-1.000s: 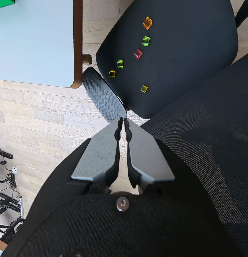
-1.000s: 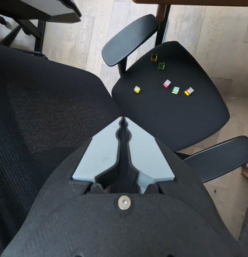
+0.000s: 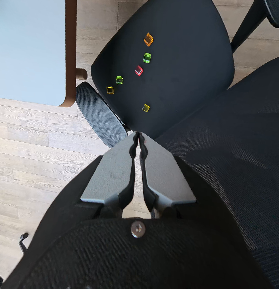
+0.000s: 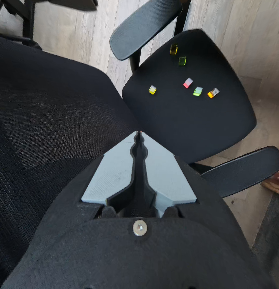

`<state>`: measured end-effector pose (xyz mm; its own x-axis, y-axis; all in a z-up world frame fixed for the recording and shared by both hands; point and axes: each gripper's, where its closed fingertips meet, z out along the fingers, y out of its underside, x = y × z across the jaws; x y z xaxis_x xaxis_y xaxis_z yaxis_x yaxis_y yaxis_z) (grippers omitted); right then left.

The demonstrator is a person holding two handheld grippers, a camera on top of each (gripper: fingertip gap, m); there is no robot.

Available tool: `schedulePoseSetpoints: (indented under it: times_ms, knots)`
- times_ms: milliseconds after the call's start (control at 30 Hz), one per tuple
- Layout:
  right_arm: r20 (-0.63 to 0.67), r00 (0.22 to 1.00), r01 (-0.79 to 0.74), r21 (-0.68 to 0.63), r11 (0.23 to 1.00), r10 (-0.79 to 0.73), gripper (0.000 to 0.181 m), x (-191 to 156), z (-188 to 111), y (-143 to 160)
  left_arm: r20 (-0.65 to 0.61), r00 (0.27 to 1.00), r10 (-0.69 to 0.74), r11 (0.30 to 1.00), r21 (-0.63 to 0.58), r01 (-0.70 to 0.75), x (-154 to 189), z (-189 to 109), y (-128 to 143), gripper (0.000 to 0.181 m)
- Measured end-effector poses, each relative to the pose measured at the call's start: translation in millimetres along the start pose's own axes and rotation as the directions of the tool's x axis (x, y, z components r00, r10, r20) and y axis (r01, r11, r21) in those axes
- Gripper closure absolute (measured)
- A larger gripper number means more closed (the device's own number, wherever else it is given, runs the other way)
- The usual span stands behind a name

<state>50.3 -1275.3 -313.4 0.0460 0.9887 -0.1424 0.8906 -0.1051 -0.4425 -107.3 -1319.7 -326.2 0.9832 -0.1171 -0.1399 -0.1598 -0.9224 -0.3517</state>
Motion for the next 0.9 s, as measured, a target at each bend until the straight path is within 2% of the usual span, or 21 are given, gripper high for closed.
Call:
schedulePoseSetpoints:
  times_ms: [167,200,267,333,400,467,500,600,733,833,900]
  knots:
    - [-0.096,0.989,0.127,0.212,0.969,-0.109,0.181,-6.1,-22.0,-39.1,0.043,0.996,0.077,0.997,0.005,-0.077,-1.2,-0.6,-3.5,0.181]
    - [-0.103,0.983,0.172,0.224,0.959,-0.152,0.176,-11.2,-24.5,-41.6,0.051,0.994,0.093,0.996,-0.004,-0.093,-2.3,-0.5,-1.9,0.168]
    - [-0.096,0.969,0.243,0.224,0.944,-0.227,0.160,-22.6,-19.9,-41.7,0.057,0.994,0.094,0.995,-0.030,-0.093,-4.6,1.3,2.8,0.155]
    - [-0.092,0.963,0.265,0.160,0.951,-0.253,0.137,-28.4,-5.5,-33.9,0.029,0.997,0.071,0.996,-0.050,-0.070,-2.8,3.5,7.0,0.142]
    - [-0.034,0.956,0.295,0.088,0.951,-0.293,0.126,-42.0,6.0,-23.6,0.020,0.998,0.054,0.996,-0.074,-0.053,-3.5,5.3,11.8,0.144]
    - [-0.016,0.941,0.337,0.105,0.936,-0.337,0.137,-53.5,8.2,-26.0,0.029,0.999,0.042,0.994,-0.099,-0.039,-6.9,7.2,16.8,0.155]
    - [-0.032,0.933,0.360,0.120,0.925,-0.359,0.135,-56.1,8.2,-29.5,0.029,0.999,0.034,0.994,-0.108,-0.031,-8.2,8.1,18.7,0.156]
    - [-0.104,0.911,0.412,0.162,0.897,-0.400,0.102,-51.4,8.3,-42.2,0.011,1.000,0.005,0.992,-0.123,-0.004,-9.8,10.9,21.8,0.165]
    - [-0.078,0.920,0.392,0.232,0.890,-0.384,0.092,-36.3,10.2,-64.4,-0.001,0.999,-0.036,0.991,-0.129,0.036,-11.7,12.2,25.3,0.155]
    - [-0.006,0.927,0.365,0.253,0.896,-0.376,0.108,-24.6,16.6,-73.5,0.020,0.999,-0.048,0.990,-0.133,0.050,-15.2,12.7,30.1,0.154]
    - [0.081,0.909,0.370,0.290,0.883,-0.408,0.121,-28.5,23.4,-72.0,0.044,0.998,-0.048,0.989,-0.137,0.054,-19.7,13.3,32.2,0.154]
